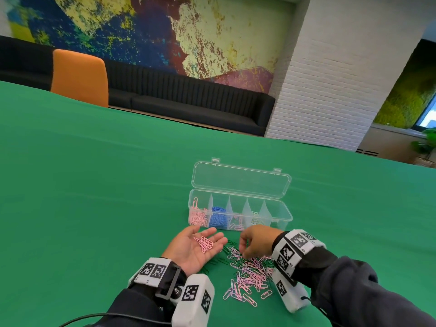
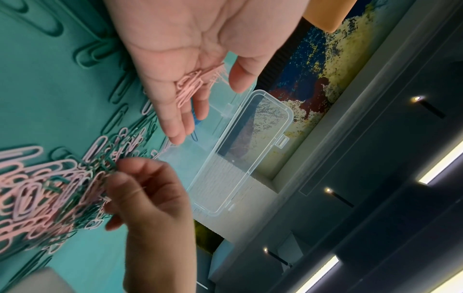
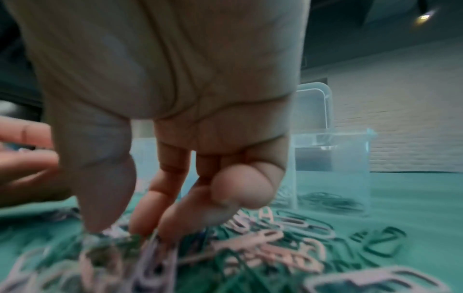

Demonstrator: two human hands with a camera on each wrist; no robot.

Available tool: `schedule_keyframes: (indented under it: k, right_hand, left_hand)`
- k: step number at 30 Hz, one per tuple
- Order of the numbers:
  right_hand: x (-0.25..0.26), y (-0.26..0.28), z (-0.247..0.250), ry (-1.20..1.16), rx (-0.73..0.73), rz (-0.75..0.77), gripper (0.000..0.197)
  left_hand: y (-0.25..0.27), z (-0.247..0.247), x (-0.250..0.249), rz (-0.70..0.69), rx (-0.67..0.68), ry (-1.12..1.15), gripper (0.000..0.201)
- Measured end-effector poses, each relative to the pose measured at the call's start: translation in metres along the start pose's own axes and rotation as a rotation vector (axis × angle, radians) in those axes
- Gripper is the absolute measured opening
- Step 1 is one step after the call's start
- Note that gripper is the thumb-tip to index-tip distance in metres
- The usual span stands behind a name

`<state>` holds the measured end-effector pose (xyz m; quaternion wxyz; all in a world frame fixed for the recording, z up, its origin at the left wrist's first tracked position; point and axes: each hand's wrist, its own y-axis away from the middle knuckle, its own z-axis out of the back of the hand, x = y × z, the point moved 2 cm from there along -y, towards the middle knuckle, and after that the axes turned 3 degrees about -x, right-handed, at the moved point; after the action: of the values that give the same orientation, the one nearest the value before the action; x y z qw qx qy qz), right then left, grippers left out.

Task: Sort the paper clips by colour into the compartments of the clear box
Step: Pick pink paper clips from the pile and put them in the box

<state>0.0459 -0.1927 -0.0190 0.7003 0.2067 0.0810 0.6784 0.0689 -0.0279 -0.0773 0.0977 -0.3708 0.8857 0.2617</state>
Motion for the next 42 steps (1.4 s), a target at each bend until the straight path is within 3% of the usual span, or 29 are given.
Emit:
schedule_keyframes:
  k: [2,5,8,10,17,24,42]
  right_hand:
    - [-0.003,0.002,-0.004,0.108,0.039,-0.026,0.005]
    - [-0.012,0.0,-0.002,0.221,0.031,-0.091,0.023]
    - [-0.007,0.0,0.005,0.189,-0.078,-0.041,0.01]
    - [-0.001,-0.004,0.005,0.13,-0.124,0.017,0.017]
    - [0.011,-0.028,-0.009,0.187,-0.062,-0.052,0.008]
    - [0.003,-0.023,-0.013,0.067,-0.073,-0.081,0.027]
    - [-0.011,-0.012,0.007,-0.294,-0.176,-0.029,0.016]
  left_hand:
    - [0.001,0.0,-0.001,-0.005,0.006,0.007,0.039]
    - [0.001,0.001,-0.002,-0.007,0.013,0.011,0.039]
    - [0.0,0.001,-0.001,-0.007,0.012,0.004,0.04]
    - [-0.001,0.001,-0.001,-0.008,0.007,-0.003,0.04]
    - [-0.004,0.006,-0.005,0.017,-0.002,-0.043,0.04]
    - [-0.003,0.004,-0.004,0.015,-0.002,-0.061,0.04]
    - [0.0,0.004,-0.003,0.003,-0.013,-0.083,0.038]
